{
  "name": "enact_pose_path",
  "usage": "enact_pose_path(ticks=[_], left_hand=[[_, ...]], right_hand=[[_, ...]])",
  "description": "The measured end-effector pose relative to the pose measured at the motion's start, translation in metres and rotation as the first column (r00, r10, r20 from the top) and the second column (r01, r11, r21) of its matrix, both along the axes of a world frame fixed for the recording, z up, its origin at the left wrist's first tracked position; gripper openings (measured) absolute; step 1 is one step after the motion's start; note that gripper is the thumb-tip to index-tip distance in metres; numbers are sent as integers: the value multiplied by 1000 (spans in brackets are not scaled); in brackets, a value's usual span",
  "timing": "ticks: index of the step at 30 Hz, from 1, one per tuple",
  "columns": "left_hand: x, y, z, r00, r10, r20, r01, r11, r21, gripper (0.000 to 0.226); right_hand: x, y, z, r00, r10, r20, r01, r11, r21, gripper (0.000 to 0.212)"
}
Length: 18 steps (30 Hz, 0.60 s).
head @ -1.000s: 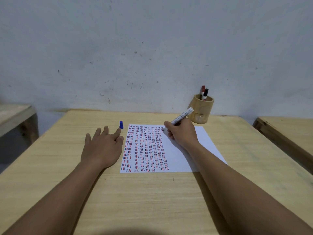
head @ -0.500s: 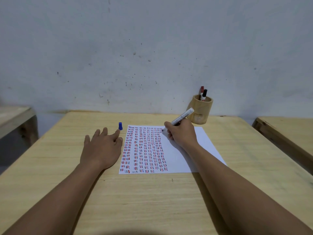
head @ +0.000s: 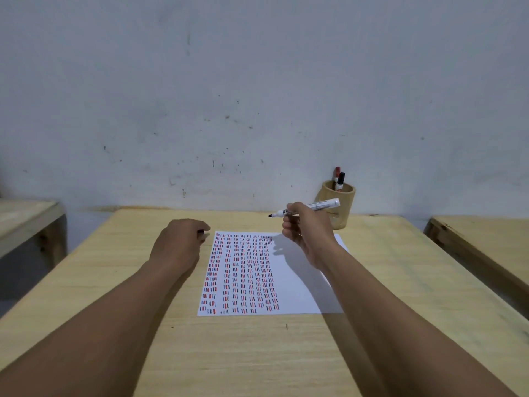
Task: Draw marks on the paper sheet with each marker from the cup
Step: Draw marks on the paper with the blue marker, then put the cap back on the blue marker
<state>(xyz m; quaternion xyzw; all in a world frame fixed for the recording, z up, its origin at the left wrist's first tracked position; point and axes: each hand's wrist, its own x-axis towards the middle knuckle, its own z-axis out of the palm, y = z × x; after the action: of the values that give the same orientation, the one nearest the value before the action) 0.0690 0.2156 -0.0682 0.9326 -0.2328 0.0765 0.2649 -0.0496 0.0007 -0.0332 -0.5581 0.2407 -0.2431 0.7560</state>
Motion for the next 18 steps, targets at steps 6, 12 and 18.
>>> enact_pose_path(ticks=[6, 12, 18], left_hand=[[-21, -5, 22, 998, 23, -52, -39, 947, -318, 12], [-42, -30, 50, 976, -144, -164, 24, 817, -577, 9], [-63, -48, 58, 913, -285, -291, 16, 739, -674, 9]], right_hand=[[-13, 9, -1, 996, 89, -17, -89, 996, 2, 16], [-22, 18, 5, 992, 95, 87, -105, 986, 127, 14], [-31, 18, 15, 987, 93, 131, -111, 984, 138, 13]])
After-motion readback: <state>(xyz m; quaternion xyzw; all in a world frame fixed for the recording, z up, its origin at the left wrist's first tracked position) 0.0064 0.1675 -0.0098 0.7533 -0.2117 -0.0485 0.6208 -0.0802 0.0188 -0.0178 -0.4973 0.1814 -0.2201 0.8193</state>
